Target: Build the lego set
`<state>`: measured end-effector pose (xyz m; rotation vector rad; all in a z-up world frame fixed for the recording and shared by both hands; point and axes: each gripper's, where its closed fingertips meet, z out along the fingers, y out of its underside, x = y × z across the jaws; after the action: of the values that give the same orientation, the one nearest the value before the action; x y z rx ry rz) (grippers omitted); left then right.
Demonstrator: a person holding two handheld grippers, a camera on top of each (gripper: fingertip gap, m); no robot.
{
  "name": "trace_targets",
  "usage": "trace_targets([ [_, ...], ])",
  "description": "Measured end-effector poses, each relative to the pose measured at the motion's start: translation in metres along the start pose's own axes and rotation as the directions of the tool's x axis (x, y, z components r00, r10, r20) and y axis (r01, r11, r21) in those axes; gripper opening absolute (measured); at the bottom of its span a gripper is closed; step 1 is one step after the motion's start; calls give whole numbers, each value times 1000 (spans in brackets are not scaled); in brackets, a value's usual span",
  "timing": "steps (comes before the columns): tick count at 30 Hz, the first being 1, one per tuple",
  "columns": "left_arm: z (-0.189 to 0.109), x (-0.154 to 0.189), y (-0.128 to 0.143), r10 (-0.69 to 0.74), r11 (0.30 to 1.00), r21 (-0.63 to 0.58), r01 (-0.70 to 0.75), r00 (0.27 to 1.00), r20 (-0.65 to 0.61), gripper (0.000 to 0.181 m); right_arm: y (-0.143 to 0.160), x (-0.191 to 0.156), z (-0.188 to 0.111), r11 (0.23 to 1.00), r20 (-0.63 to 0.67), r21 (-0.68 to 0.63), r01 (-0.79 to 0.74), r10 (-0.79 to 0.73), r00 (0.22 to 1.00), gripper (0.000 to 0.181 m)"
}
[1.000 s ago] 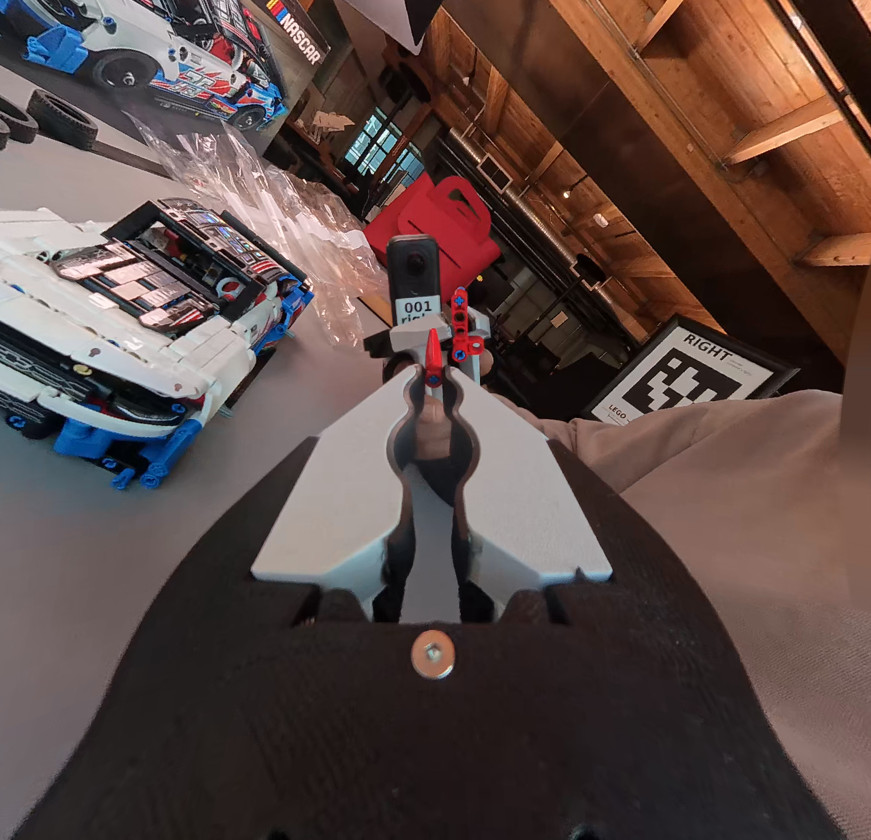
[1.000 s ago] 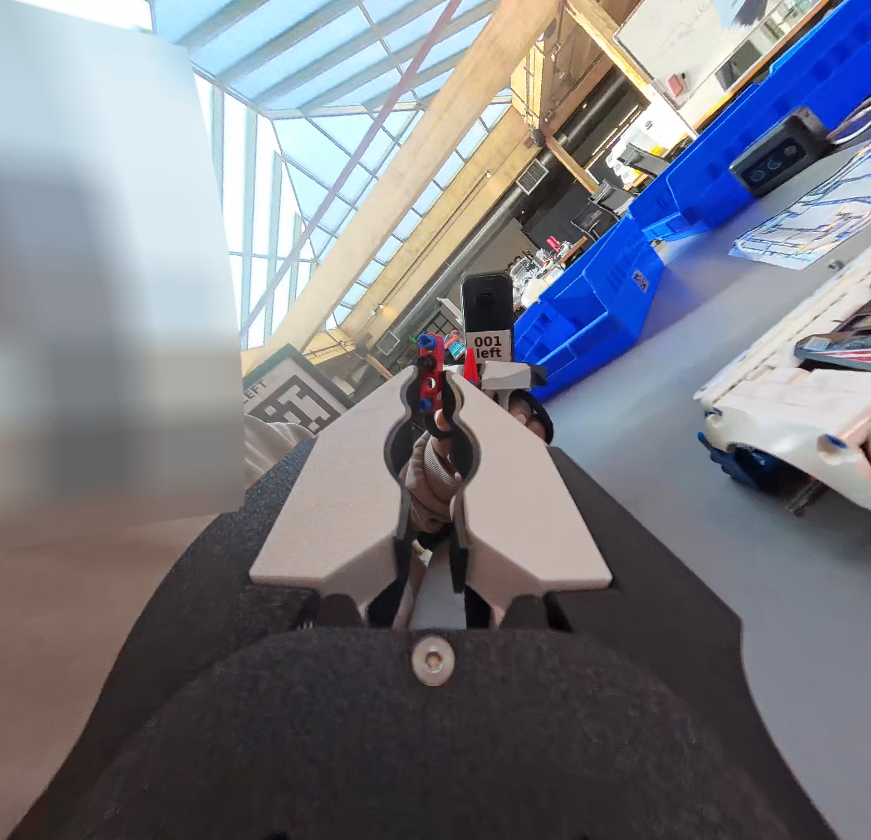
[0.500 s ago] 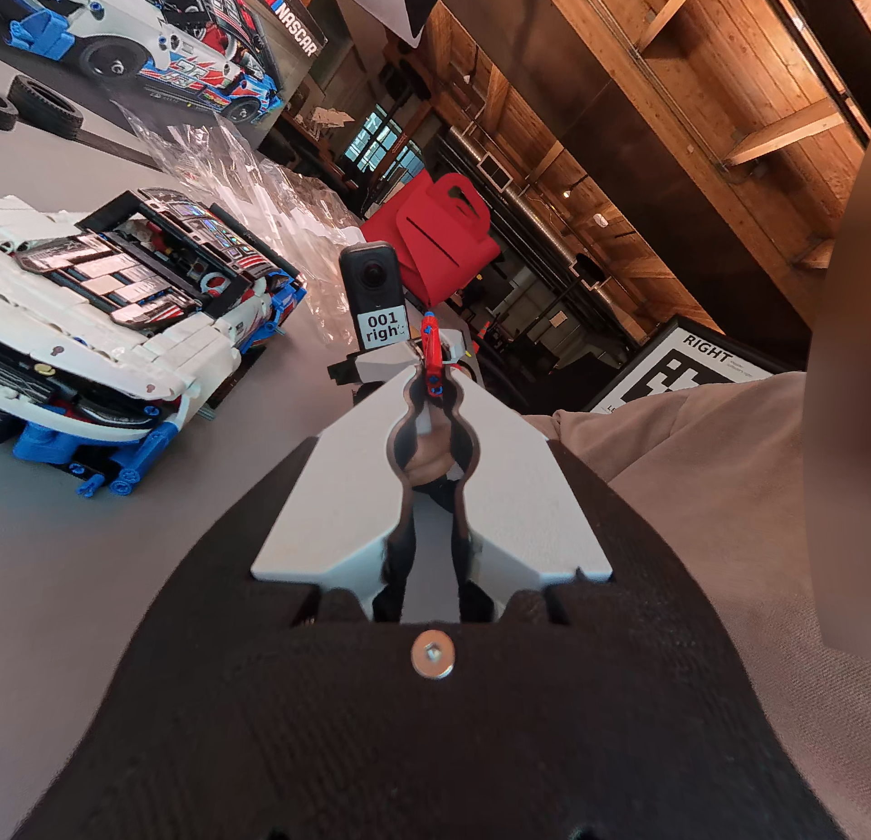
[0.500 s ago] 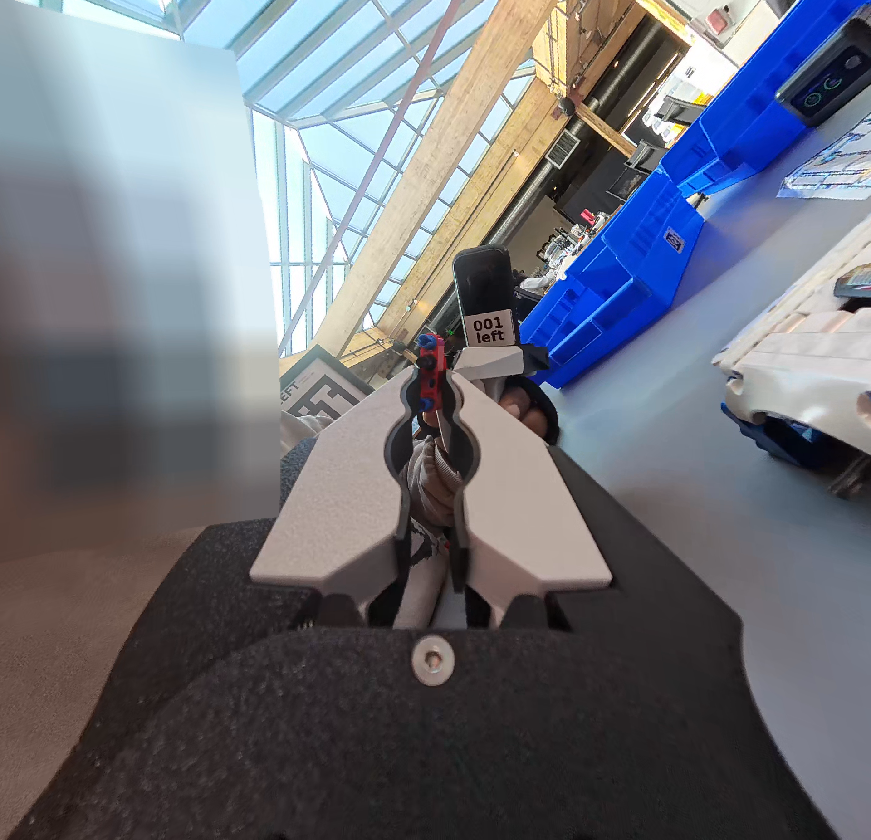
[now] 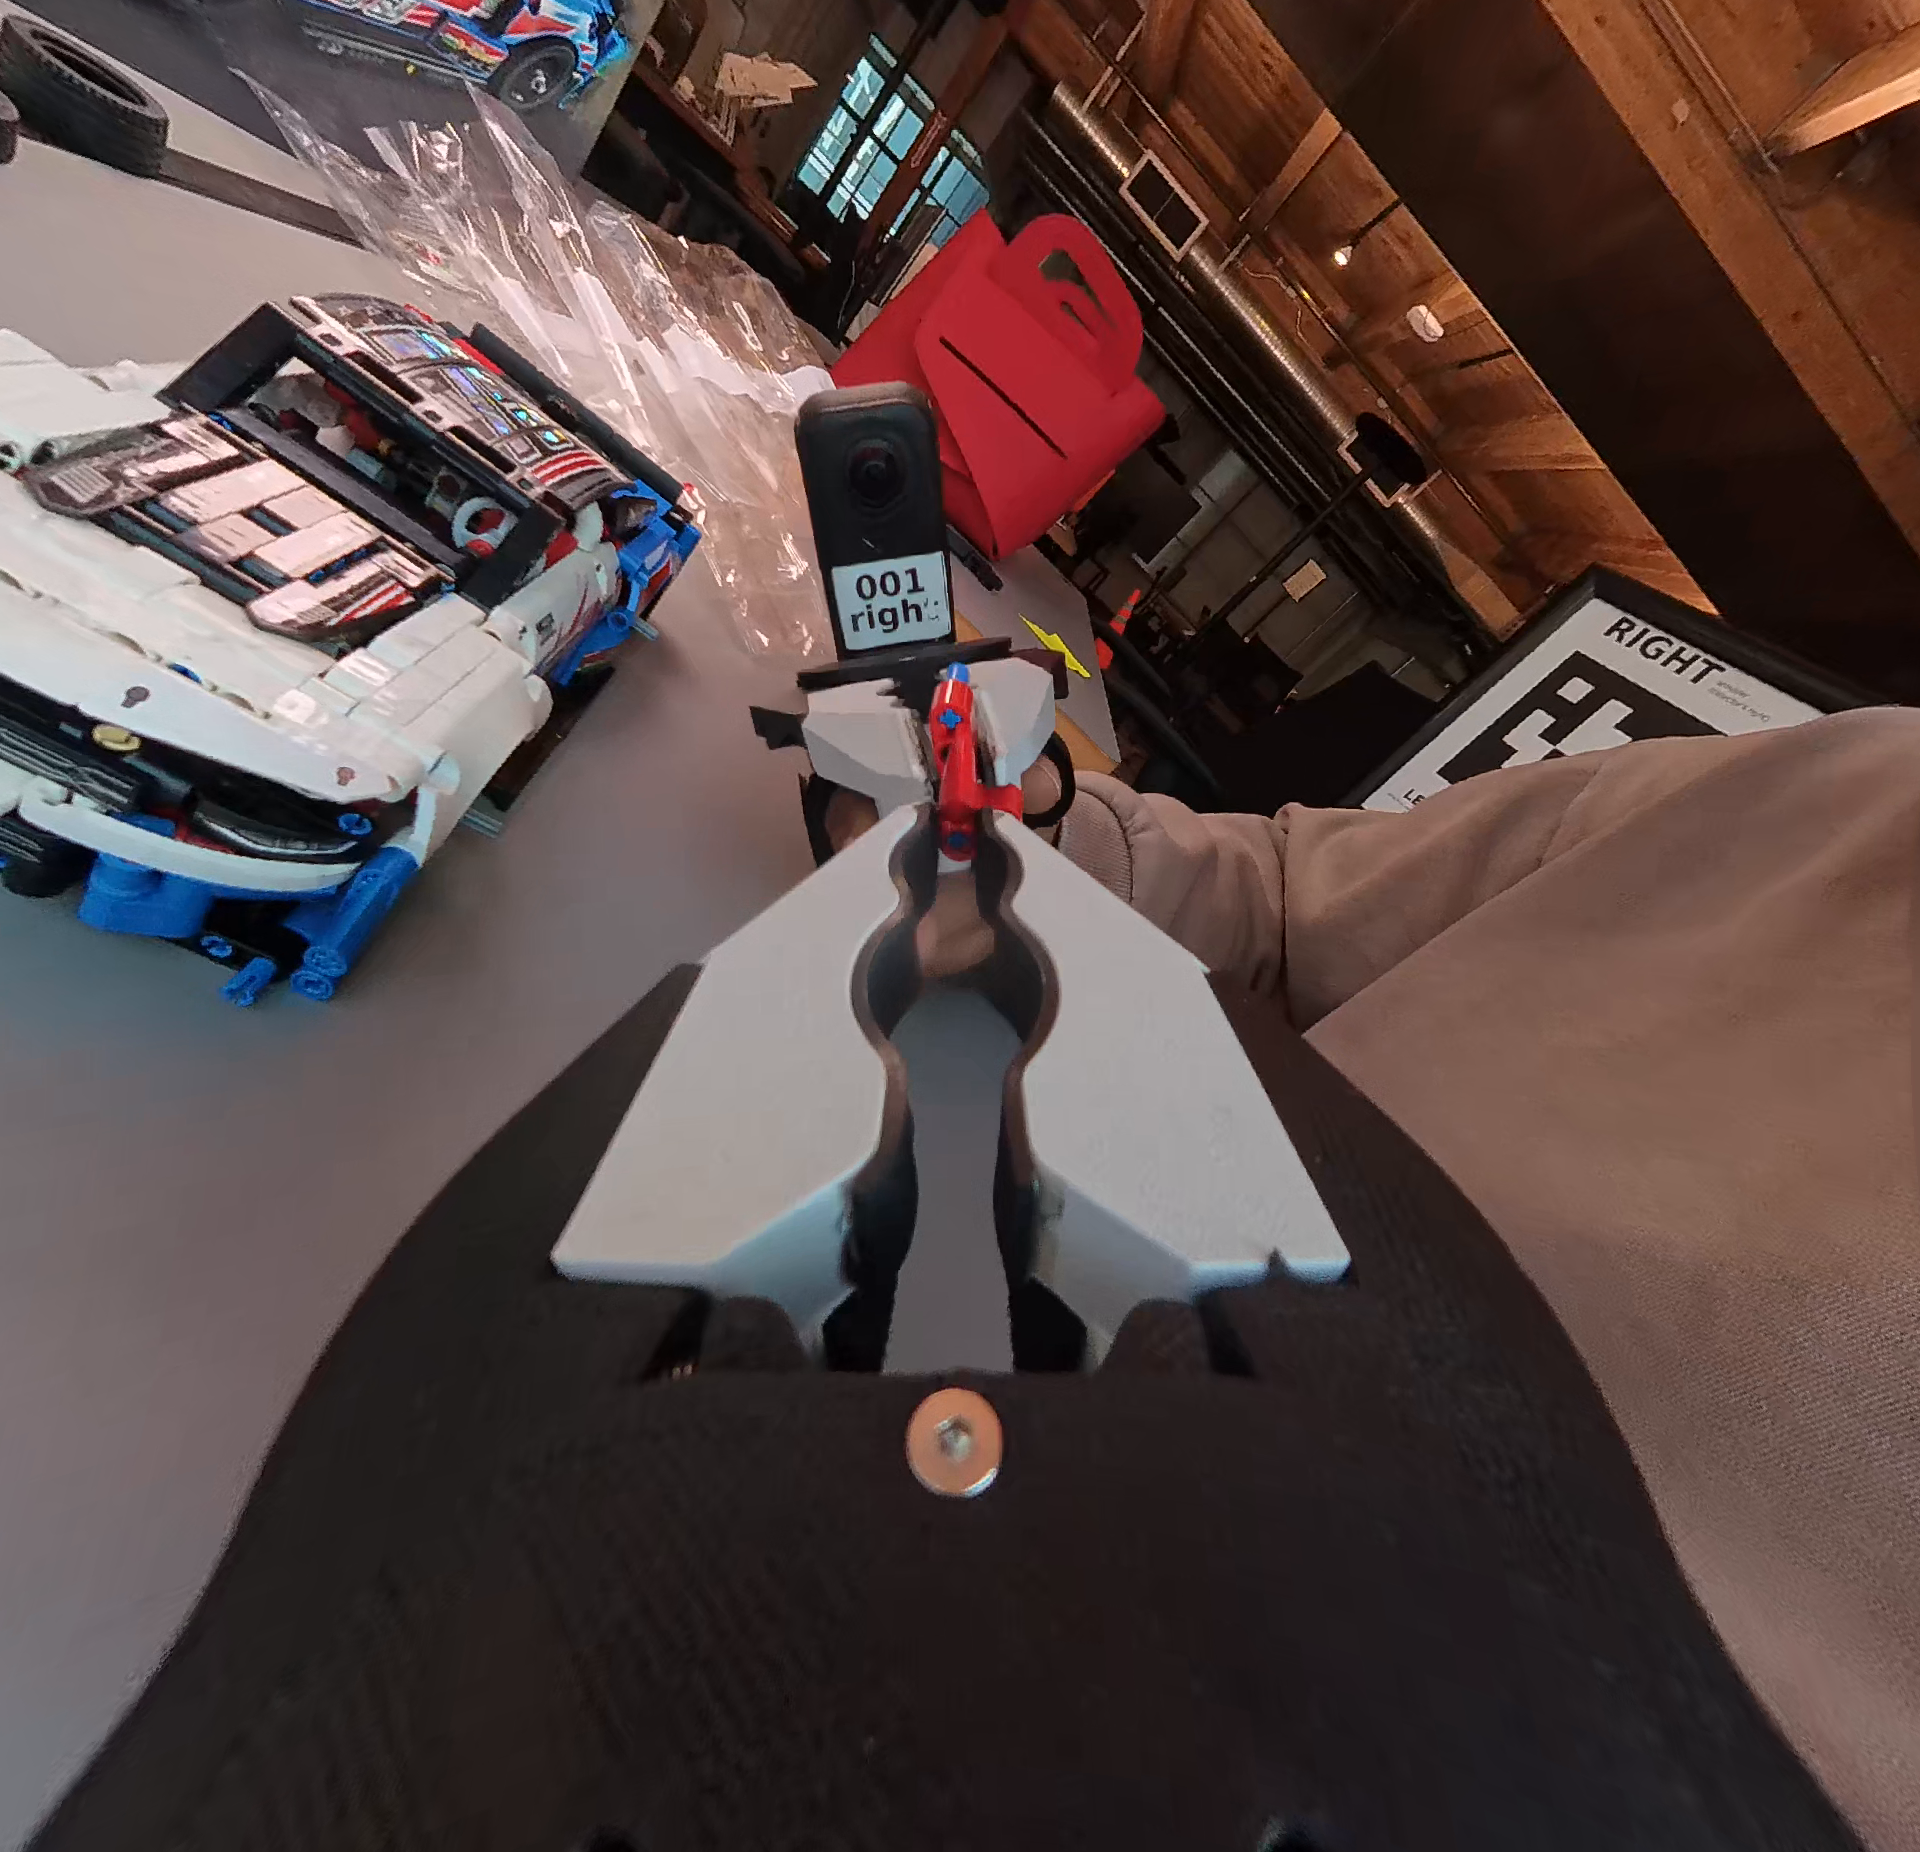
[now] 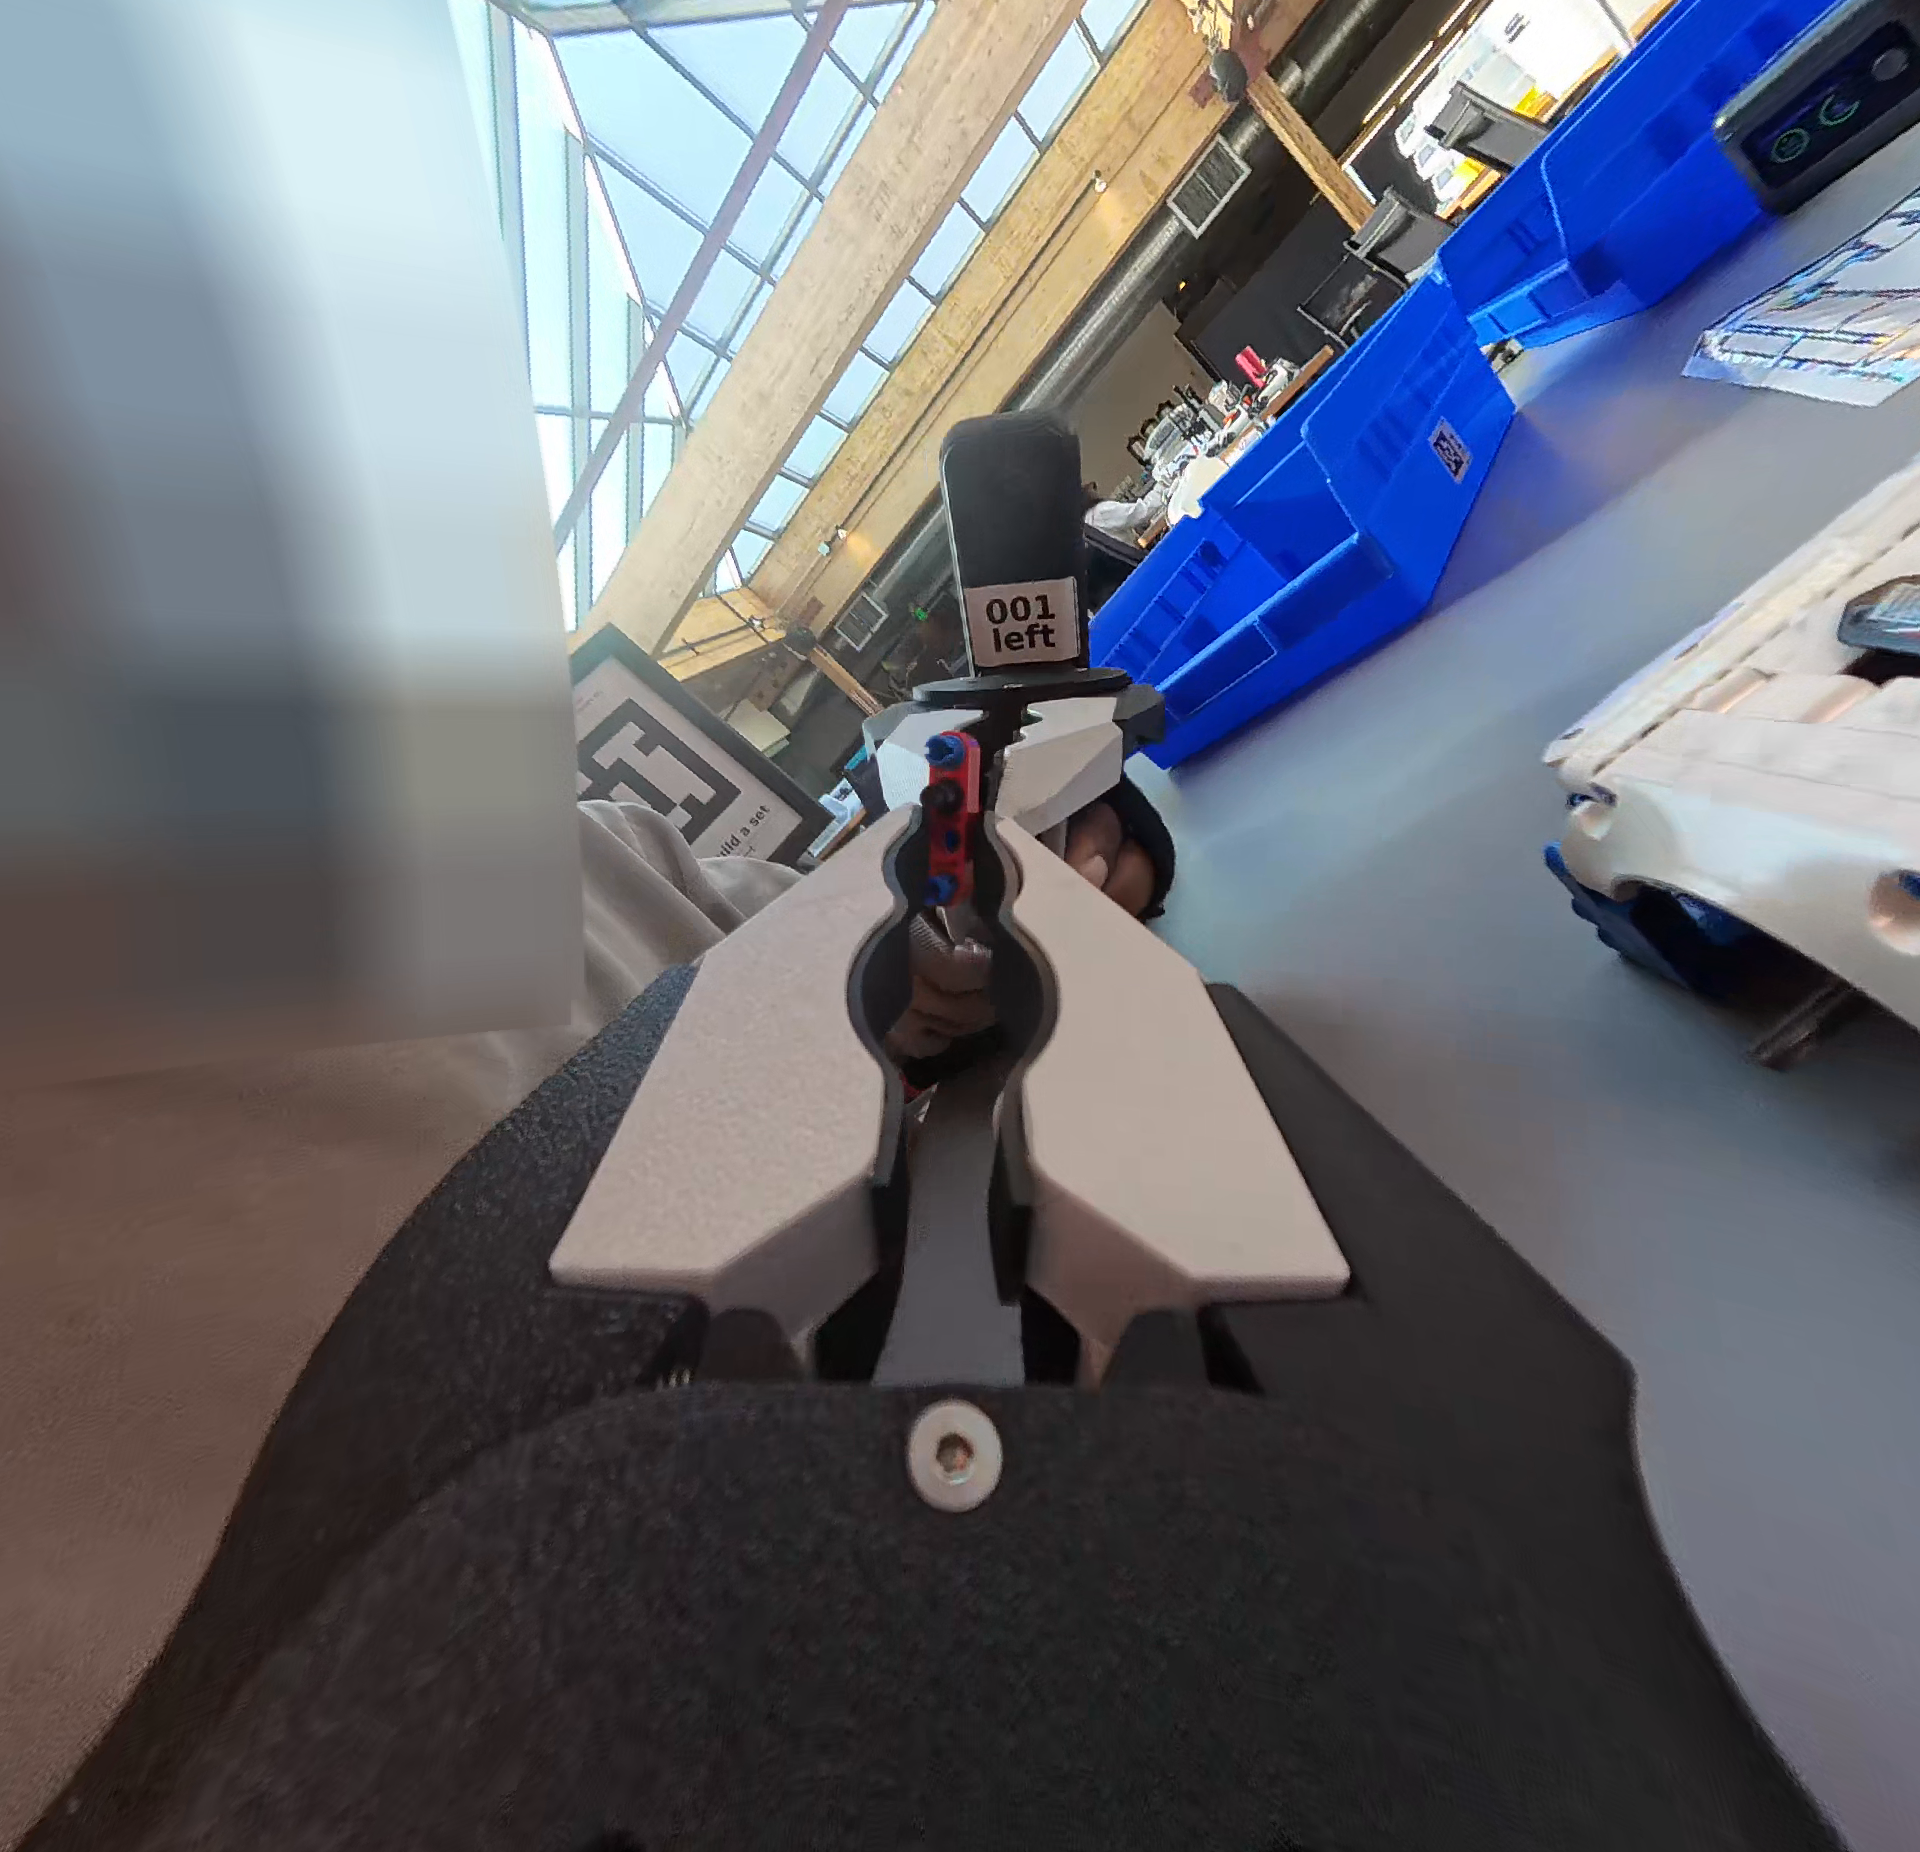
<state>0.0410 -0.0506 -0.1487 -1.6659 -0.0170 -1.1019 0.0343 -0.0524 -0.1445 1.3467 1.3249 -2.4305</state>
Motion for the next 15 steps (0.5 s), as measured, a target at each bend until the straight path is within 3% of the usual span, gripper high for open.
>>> trace_targets([
  [6, 1, 2, 7, -33, 999, -14, 32, 999, -42, 5, 7, 0, -2, 998, -38, -51, 47, -49, 998, 5],
  [15, 6, 0, 21, 64, 993, -100, -64, 998, -2, 4, 21, 3, -9, 977, -95, -172, 122, -140, 986, 5],
])
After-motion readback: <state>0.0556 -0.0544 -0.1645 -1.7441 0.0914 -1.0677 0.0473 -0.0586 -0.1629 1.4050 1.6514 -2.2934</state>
